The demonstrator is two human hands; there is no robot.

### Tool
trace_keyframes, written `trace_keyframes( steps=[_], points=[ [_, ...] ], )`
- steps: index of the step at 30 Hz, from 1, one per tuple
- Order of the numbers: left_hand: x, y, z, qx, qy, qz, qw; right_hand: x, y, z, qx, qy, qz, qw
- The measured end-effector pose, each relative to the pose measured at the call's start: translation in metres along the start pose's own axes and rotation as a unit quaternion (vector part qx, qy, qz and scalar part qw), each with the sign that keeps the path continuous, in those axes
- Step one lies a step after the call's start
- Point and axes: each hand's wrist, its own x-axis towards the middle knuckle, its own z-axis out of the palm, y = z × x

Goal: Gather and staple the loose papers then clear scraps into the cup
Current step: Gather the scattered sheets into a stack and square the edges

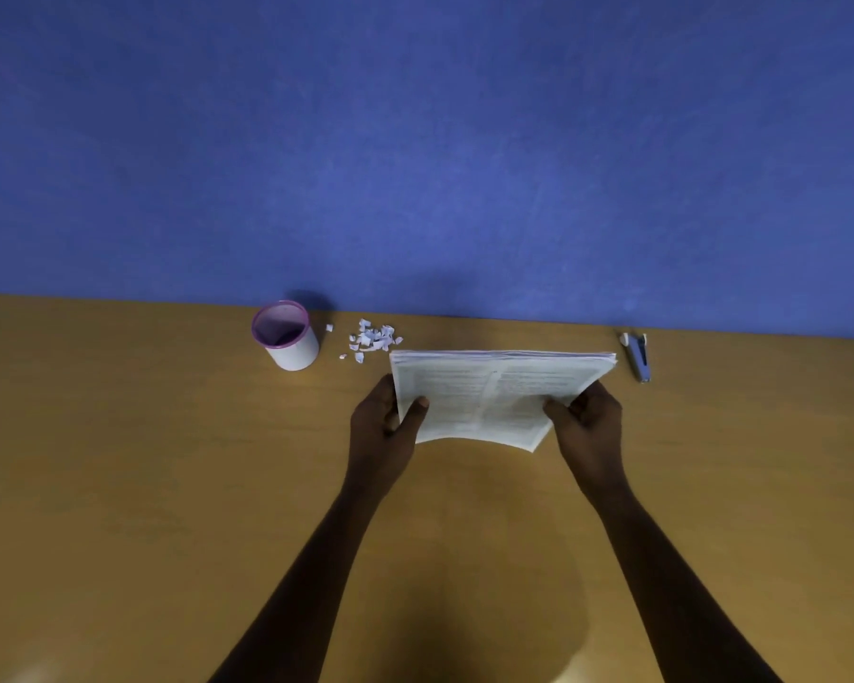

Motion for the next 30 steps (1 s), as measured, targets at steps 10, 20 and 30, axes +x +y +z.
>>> trace_keyframes(
  steps=[10,20,30],
  points=[
    [0.0,-0.003,0.003,0.069,0.005,0.019,0.997,0.0,0.007,0.004,-0.053,0.007,-0.028,0.998],
    [-0.001,-0.008,0.005,0.076,0.022,0.009,0.997,-0.001,0.006,0.006,-0.065,0.015,-0.011,0.998],
    [0.029,0.023,-0.017,-0.014,-0.033,0.002,0.999,0.009,-0.022,-0.012,0.042,-0.032,0.017,0.998]
  ],
)
